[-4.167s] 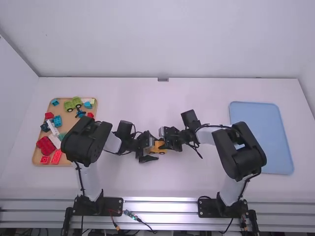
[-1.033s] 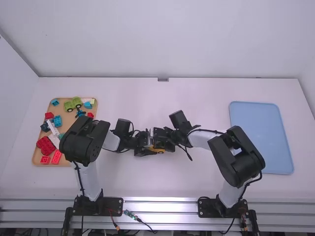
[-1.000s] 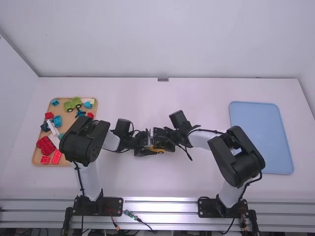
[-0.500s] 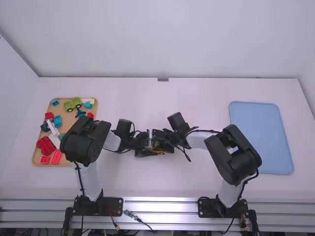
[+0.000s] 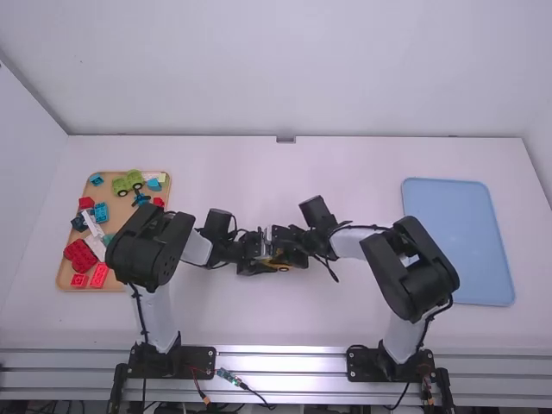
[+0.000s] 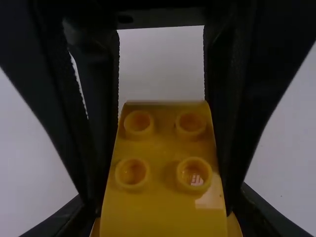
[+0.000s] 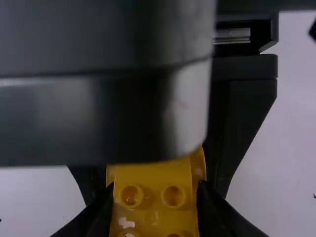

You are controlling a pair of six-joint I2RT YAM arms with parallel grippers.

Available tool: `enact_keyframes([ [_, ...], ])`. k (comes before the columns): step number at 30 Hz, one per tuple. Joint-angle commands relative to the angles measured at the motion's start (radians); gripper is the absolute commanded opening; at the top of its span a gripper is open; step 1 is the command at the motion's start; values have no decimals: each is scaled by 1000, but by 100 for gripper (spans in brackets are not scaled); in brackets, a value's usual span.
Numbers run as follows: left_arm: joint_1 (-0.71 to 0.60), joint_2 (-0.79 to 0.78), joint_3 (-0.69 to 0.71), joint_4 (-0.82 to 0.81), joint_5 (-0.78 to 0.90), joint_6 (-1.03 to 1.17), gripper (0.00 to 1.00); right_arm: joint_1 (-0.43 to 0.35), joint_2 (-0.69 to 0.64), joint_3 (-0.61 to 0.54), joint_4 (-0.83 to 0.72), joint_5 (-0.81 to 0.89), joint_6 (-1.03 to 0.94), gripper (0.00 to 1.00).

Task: Assemble lego blocks to make yellow taxi

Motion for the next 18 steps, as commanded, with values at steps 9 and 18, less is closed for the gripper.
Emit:
enact_keyframes([
  [9,-14,14,-10,-30,-22,26,16,-37,-93,-4,-94,-10,-55,39],
  [18,-7,14,-10,-35,-22,26,31,-139,-143,-5,-204,-17,-94,39],
])
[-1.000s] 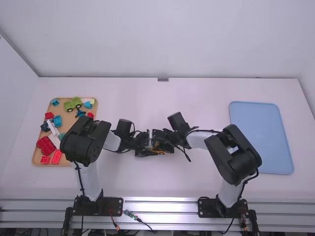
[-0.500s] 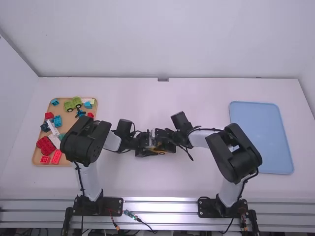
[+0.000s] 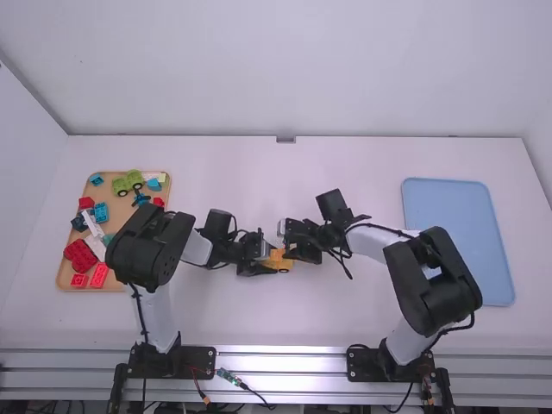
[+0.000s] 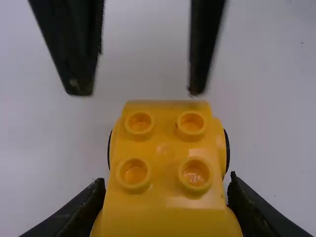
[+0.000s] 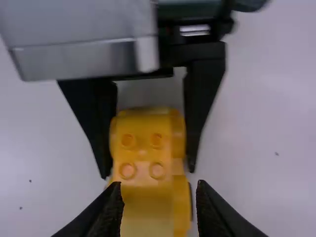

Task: Assemble lego blocks to make yellow taxi

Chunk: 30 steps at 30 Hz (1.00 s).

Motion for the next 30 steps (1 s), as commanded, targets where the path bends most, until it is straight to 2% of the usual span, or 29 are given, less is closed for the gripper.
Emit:
enact_keyframes([
  [1,-6,14,-10,-17,-33,12,33,-37,-25,-4,-15,-9,-11,39],
  [3,-6,14,-10,-20,-33,13,54,-63,-25,-4,-30,-33,-15,39],
  [4,-6,14,-10,-22,-32,11,73,-76,-25,-4,-45,-54,-40,39],
  [5,-6,13,-10,-25,-33,6,99,-94,-25,-4,-66,-90,-80,41],
  [7,-6,13,-8,-28,-42,-13,99,-116,-25,-4,-94,-133,-127,45],
  [9,-6,13,-8,-26,-75,-50,99,-141,-25,-4,-123,-158,-163,68],
  [10,-6,13,-8,-26,-78,-52,99,-145,-25,-4,-127,-161,-164,73],
  [12,-6,12,-7,-27,-73,-48,99,-156,-25,-10,-132,-161,-164,100],
  [15,0,-6,-8,-43,-79,-60,99,-152,-25,-33,-102,-160,-155,99],
  [19,29,-61,-6,-90,-73,-72,99,-156,-25,-95,33,-160,-74,99],
  [25,100,-219,-8,-254,2,14,99,-108,-25,-203,240,-160,-34,99],
  [30,177,-329,-8,-349,28,42,99,-60,-22,-251,416,-158,114,100],
])
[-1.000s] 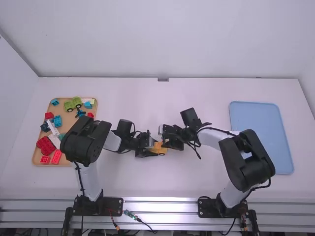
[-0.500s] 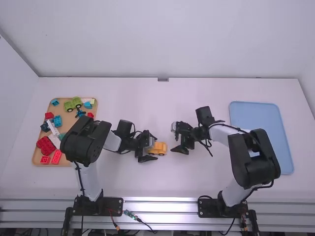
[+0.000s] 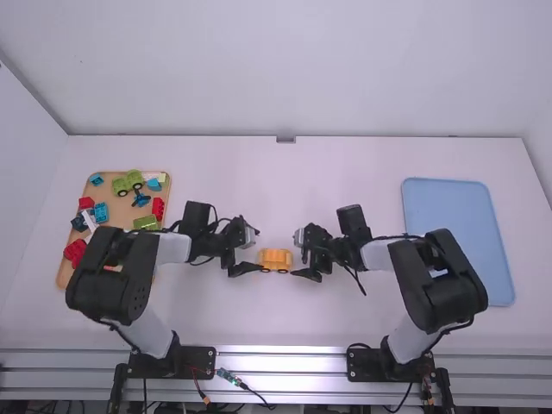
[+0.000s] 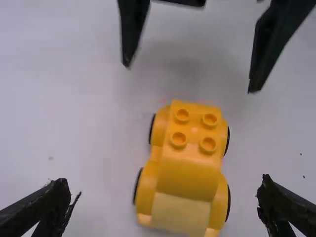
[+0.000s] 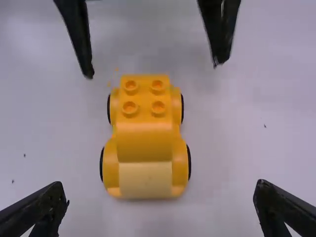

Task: Assemble lego blocks to make yellow taxi

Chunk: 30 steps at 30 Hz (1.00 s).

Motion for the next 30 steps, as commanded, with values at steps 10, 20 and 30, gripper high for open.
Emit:
enact_keyframes([
  [10,237,-125,-6,-56,204,33,99,141,116,4,285,55,256,100],
  [20,273,-124,-15,-59,202,30,99,192,253,114,248,70,277,100],
  [30,267,-124,-15,-59,195,29,99,193,263,133,219,70,266,40],
])
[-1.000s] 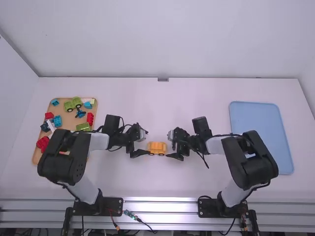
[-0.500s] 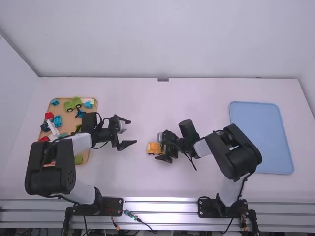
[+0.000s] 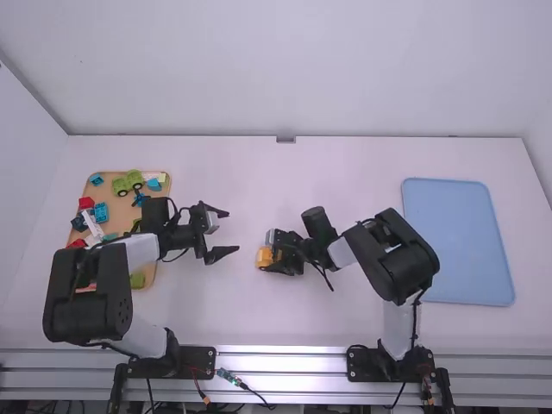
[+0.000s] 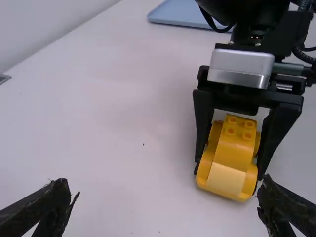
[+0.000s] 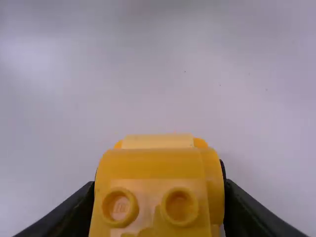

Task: Assemble lego blocks to make yellow taxi

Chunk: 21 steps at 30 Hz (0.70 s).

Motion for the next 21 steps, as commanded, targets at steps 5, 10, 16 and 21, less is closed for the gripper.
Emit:
enact_keyframes([
  [5,-3,-16,-13,-5,27,5,99,-19,-43,12,-82,42,0,34],
  [10,-3,-16,-13,-5,27,4,99,-78,-184,11,-249,162,-30,33],
  [16,-3,-16,-13,-8,32,4,99,-224,-391,11,-452,542,10,26],
  [21,-11,-15,-13,8,45,5,99,-402,-498,11,-496,632,93,25],
])
